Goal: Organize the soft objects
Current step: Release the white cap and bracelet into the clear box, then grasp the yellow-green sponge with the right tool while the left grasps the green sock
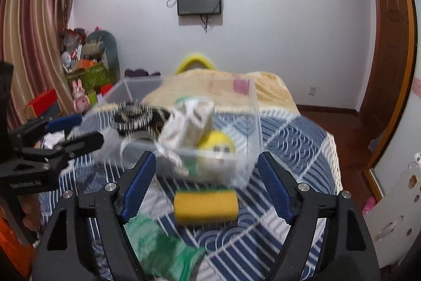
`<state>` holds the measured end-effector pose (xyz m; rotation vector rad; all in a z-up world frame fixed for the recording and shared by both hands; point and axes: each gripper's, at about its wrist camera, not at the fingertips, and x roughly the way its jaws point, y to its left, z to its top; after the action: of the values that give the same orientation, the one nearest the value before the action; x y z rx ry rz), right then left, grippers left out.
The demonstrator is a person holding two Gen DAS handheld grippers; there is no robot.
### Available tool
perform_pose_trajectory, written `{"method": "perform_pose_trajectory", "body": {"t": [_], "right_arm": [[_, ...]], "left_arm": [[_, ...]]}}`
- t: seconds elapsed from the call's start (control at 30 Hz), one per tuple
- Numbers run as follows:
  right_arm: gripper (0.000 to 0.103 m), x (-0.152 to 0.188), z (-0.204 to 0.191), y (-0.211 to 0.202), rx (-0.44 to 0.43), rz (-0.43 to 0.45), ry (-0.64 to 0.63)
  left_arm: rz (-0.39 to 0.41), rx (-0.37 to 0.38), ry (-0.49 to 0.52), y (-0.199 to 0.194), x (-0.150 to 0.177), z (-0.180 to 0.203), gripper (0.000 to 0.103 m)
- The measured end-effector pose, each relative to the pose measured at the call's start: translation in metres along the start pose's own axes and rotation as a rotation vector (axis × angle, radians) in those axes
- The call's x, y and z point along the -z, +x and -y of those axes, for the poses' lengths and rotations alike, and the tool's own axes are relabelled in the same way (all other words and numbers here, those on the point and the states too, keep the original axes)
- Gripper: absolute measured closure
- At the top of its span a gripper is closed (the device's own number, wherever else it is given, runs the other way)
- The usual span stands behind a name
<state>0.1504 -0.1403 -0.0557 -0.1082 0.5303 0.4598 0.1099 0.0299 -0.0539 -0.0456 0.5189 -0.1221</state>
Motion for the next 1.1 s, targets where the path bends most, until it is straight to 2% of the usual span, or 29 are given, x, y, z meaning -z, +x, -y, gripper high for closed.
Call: {"method": "perform_pose_trajectory", "body": {"t": [0.07,0.17,0.3,0.33,0.37,0.4,0.7,0.77,0.83,0.87,0.9,0.93,1.0,1.1], "right_arm": [[0.026,0.010,0.000,0.009,0.002,-0.040,-0.010],[0.026,0.018,0.000,0.024,0.004,-0.094,-0.016],[0.026,0.024,0.007,0.035,-0.036,-0.146,0.014],[0.031,0.026,0.009,0.036,-0.045,-0.151,0.021],[0.045,0.027,0.010,0.036,-0.051,-0.152,0.028],[0.046,0.027,0.011,0.036,-0.064,-0.161,0.034],[0.050,0.031,0.025,0.005,0.003,-0.077,0.054],[0.050,0.033,0.029,-0.001,0.017,-0.067,0.063],[0.050,0.035,0.033,-0.003,0.017,-0.065,0.069],[0.050,0.036,0.034,-0.004,0.015,-0.064,0.072],[0.050,0.037,0.034,-0.005,0.014,-0.063,0.071],[0.050,0.036,0.034,-0.006,0.013,-0.061,0.071],[0.050,0.033,0.030,-0.007,0.008,-0.054,0.070],[0.050,0.030,0.027,-0.013,0.005,-0.031,0.063]], "left_arm": [[-0.015,0.010,-0.006,-0.001,0.008,0.003,0.010],[-0.051,0.039,0.009,0.002,0.018,0.011,0.010],[-0.087,0.023,0.044,0.007,0.031,0.024,0.010],[-0.095,0.027,0.045,0.008,0.032,0.026,0.010],[-0.106,0.038,0.041,0.009,0.035,0.028,0.010],[-0.116,0.048,0.036,0.011,0.036,0.030,0.010],[-0.210,0.129,0.049,0.031,0.055,0.054,0.010],[-0.231,0.167,0.027,0.039,0.058,0.057,0.021],[-0.261,0.201,0.027,0.045,0.062,0.061,0.043],[-0.279,0.216,0.035,0.048,0.064,0.064,0.044],[-0.268,0.208,0.048,0.048,0.065,0.067,0.050],[-0.261,0.213,0.059,0.046,0.065,0.070,0.066],[-0.263,0.253,0.079,0.044,0.066,0.078,0.073],[-0.238,0.239,0.096,0.039,0.066,0.083,0.083]]}}
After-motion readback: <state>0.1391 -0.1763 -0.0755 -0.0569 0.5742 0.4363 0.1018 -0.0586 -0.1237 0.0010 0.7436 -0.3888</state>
